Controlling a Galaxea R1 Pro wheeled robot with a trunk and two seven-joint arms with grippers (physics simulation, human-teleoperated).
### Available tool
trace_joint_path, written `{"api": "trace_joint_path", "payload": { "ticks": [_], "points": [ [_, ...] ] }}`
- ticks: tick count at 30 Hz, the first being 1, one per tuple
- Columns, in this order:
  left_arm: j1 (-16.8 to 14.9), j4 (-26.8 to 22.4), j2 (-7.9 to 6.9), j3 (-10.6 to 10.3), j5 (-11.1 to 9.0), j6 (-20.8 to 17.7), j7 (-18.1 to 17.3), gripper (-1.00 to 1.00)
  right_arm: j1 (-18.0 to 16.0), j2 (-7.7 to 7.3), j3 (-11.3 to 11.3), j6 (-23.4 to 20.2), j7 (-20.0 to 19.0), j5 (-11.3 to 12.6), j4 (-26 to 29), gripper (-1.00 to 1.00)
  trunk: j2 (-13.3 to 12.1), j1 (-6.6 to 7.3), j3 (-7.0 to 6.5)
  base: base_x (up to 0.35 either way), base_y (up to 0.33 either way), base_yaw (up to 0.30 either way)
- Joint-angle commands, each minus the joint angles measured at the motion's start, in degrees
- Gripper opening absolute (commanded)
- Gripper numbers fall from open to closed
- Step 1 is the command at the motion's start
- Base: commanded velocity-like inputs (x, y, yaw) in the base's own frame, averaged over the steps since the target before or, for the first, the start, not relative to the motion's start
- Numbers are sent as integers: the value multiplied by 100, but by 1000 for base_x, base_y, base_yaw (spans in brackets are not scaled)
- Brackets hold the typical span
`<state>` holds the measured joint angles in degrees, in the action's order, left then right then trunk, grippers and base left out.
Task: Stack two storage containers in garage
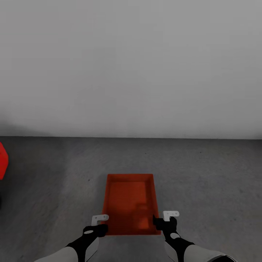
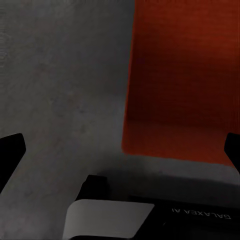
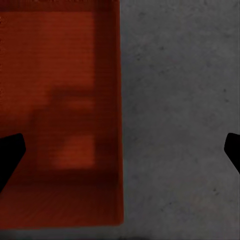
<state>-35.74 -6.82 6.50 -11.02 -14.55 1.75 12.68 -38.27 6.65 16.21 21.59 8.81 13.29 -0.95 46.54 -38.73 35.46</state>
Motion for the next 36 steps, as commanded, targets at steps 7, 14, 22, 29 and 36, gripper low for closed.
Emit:
{"api": "trace_joint_path", "payload": {
  "ticks": [7,14,22,29,36],
  "points": [
    [-3,4,0,-49,-57,18,24,100,-5,-2,49,21,14,50,-10,100,-278,154,-122,0,0,0],
    [-3,5,0,-49,-57,18,24,100,-5,-6,49,29,0,44,-10,100,-559,307,-248,0,0,0],
    [-3,6,0,-49,-57,18,24,100,-5,-6,49,30,-2,48,-10,100,-880,483,-391,0,0,0],
    [-3,6,0,-49,-57,12,24,100,-5,-6,49,22,-2,48,-10,100,-1161,637,-517,0,0,0],
    [-3,6,0,-49,-57,14,25,100,-5,-6,49,21,-2,51,-10,100,-1441,790,-643,0,0,0]
  ]
}}
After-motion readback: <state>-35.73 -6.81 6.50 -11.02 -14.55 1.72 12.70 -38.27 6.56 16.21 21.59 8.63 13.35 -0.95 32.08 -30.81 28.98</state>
